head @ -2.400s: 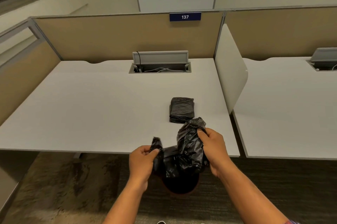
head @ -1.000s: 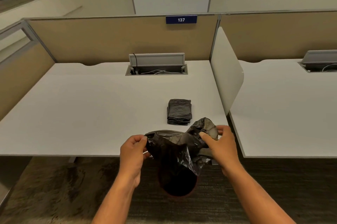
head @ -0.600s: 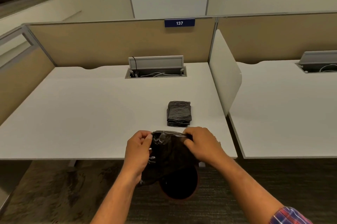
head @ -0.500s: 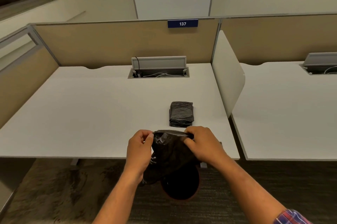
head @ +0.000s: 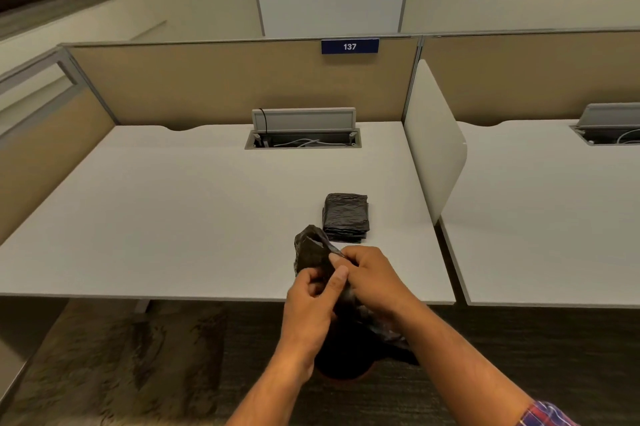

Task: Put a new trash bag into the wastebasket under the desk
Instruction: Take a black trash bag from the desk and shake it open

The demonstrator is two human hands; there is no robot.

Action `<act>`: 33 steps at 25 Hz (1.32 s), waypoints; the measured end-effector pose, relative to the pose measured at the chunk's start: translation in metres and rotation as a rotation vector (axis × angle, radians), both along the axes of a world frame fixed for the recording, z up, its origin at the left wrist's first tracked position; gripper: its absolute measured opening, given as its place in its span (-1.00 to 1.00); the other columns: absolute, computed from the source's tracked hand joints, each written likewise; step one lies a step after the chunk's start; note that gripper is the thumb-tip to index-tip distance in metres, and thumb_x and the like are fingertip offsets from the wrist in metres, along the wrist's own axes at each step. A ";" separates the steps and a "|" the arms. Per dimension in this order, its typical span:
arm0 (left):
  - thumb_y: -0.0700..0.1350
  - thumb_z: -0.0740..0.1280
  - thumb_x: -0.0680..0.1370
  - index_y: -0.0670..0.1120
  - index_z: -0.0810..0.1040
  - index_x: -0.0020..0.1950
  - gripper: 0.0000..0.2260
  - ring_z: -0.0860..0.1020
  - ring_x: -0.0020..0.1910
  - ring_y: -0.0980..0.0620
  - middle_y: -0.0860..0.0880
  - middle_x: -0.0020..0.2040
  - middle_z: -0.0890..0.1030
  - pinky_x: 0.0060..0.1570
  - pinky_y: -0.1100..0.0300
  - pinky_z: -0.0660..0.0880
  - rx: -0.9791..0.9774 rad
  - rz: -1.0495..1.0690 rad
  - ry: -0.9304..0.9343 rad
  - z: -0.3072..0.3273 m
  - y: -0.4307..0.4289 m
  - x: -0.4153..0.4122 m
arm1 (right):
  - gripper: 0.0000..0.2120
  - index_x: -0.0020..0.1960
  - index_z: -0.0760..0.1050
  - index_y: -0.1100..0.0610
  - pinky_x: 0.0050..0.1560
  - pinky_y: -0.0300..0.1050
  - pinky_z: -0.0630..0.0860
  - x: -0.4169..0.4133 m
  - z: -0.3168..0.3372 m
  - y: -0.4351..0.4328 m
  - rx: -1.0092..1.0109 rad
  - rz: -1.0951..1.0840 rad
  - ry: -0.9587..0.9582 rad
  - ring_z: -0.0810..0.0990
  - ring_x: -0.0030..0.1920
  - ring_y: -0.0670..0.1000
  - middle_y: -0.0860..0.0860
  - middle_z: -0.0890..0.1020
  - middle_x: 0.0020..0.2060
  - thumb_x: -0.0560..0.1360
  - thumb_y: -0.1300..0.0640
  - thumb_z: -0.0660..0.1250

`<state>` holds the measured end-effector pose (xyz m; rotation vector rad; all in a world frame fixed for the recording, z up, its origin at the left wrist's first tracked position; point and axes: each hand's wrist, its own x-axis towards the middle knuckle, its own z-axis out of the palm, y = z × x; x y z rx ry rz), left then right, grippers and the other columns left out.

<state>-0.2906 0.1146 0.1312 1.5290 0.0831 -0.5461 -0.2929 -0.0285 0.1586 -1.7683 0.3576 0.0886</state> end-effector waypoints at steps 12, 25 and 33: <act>-0.20 0.39 0.69 -0.22 0.69 0.07 -0.89 0.77 0.07 -0.26 -0.30 0.03 0.77 0.06 -0.17 0.76 0.037 0.316 0.024 -0.006 0.029 0.032 | -0.67 -0.11 0.68 0.23 -0.07 0.20 0.65 -0.010 -0.009 -0.043 -0.030 -0.268 -0.021 0.69 -0.19 0.13 0.30 0.74 -0.13 0.64 -0.02 0.38; 0.45 0.40 0.51 0.04 0.63 0.24 -0.45 0.65 0.20 -0.02 -0.02 0.20 0.67 0.24 -0.06 0.61 0.228 0.166 -0.135 0.003 0.051 0.057 | -0.78 -0.07 0.55 0.00 -0.32 -0.27 0.38 -0.021 -0.012 -0.088 -0.617 -0.333 -0.163 0.56 -0.27 -0.17 -0.18 0.58 -0.29 0.70 -0.04 0.24; -0.39 0.53 0.50 0.09 0.66 0.11 -0.61 0.66 0.07 -0.02 0.06 0.02 0.65 -0.06 0.20 0.50 0.743 -0.008 -0.346 -0.012 0.098 0.075 | -0.77 0.02 0.59 0.11 -0.31 -0.24 0.38 -0.030 -0.016 -0.111 -0.687 -0.426 -0.053 0.51 -0.24 -0.17 0.01 0.62 -0.23 0.72 0.06 0.21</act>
